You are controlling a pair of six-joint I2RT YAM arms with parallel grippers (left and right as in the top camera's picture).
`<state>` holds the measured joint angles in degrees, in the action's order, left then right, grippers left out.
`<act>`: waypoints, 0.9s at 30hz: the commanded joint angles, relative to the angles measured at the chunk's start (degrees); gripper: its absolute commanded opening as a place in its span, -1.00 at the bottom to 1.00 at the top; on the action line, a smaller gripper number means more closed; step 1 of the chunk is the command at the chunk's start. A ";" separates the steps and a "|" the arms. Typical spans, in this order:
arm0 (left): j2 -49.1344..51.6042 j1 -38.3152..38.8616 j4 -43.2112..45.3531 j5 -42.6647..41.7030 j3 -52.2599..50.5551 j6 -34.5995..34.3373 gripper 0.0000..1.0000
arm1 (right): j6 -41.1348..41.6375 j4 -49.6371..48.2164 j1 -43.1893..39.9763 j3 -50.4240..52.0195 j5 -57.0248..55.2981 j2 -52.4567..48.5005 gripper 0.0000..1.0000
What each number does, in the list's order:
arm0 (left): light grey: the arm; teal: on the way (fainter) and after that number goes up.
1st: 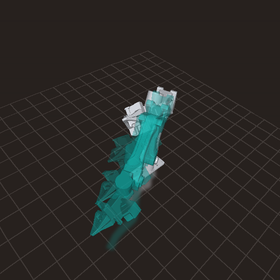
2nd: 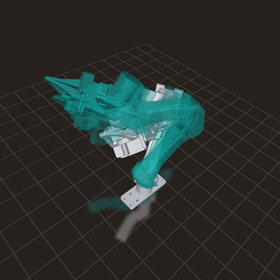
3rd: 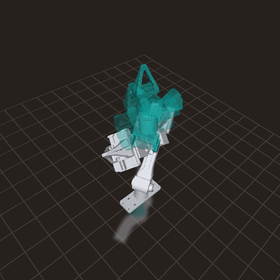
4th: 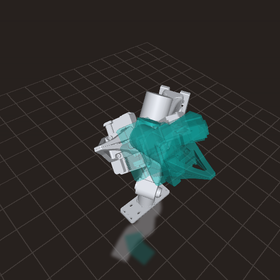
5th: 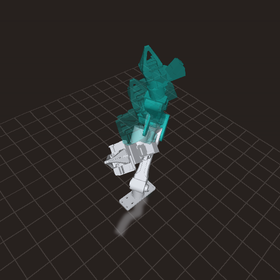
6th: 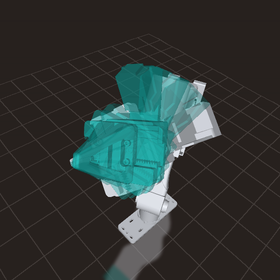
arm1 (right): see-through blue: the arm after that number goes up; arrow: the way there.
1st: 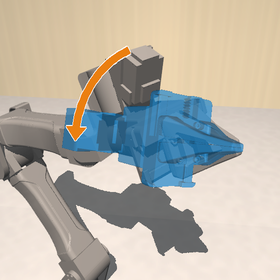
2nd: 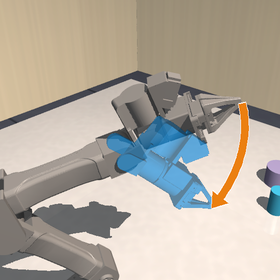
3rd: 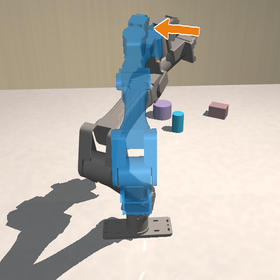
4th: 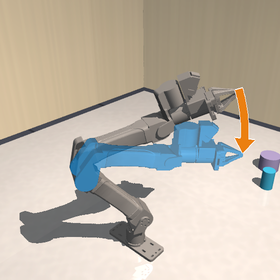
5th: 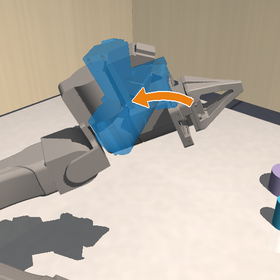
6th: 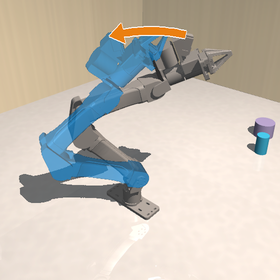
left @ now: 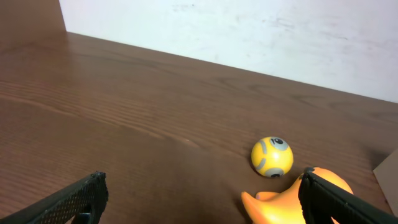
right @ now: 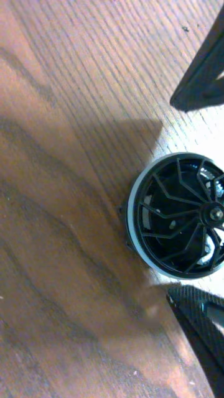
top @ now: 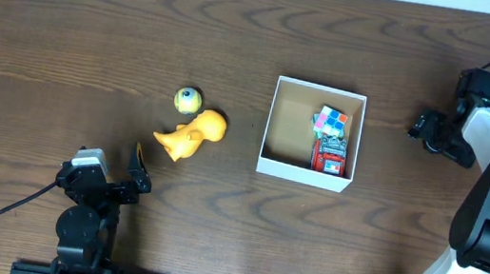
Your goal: Pack container
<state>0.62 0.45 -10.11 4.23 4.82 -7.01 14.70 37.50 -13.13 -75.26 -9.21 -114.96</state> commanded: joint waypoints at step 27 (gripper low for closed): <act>-0.35 0.13 -0.46 -0.55 -1.64 0.98 0.96 | -2.03 0.20 -0.28 -0.81 9.14 11.17 0.08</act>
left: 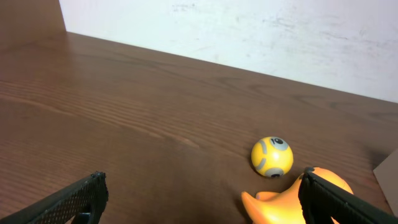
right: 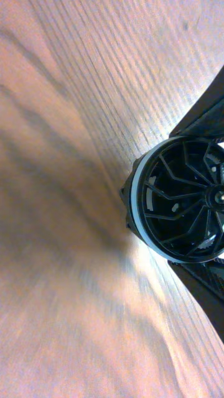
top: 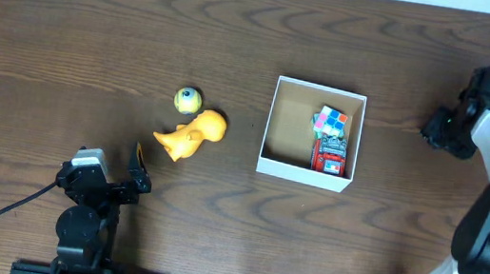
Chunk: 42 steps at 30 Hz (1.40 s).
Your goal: Pack container
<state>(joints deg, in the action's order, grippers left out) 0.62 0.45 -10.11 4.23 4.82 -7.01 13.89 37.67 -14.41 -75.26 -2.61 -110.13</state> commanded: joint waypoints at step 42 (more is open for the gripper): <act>-0.35 0.13 -0.46 -0.55 -1.64 0.98 0.96 | -13.97 5.14 34.73 -0.74 -3.72 16.06 0.22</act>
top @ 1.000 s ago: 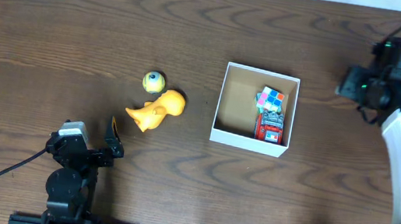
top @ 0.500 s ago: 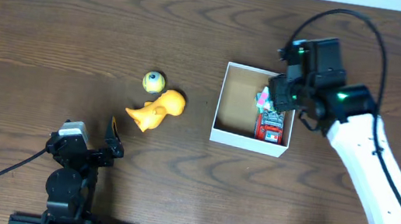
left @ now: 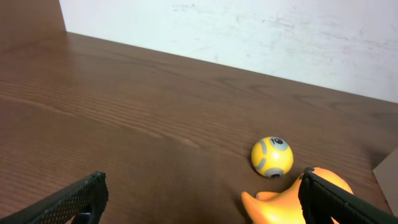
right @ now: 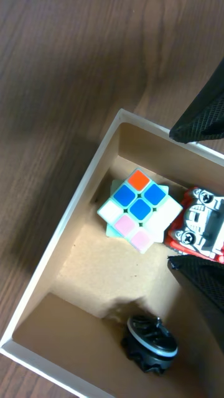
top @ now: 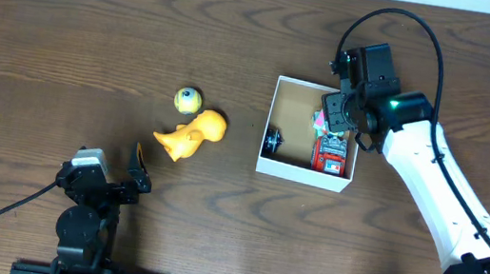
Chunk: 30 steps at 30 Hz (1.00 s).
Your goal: Pack container
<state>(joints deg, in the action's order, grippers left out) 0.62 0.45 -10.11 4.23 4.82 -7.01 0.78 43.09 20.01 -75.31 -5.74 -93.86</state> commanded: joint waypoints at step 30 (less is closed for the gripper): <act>-0.35 0.13 -0.46 -0.55 -1.64 0.98 0.96 | 17.70 6.67 -4.92 -0.72 -2.27 0.26 0.54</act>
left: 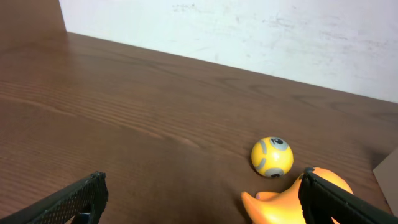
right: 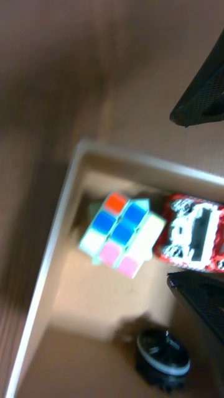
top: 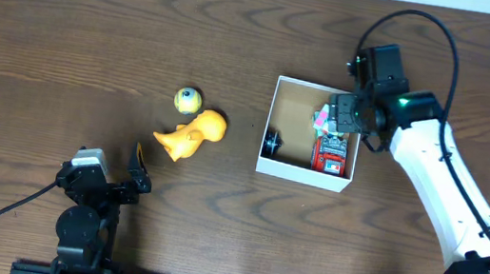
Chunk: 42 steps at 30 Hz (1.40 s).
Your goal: Pack container
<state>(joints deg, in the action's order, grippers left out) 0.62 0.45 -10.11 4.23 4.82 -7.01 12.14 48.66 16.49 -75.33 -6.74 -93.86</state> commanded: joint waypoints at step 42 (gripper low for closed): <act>-0.35 0.13 -0.46 -0.55 -1.64 0.98 0.96 | 4.90 -7.32 -1.79 9.70 5.40 0.22 -0.53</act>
<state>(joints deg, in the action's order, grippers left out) 0.62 0.45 -10.11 4.23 4.82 -7.01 20.71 41.91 14.79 -65.60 -3.79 -93.86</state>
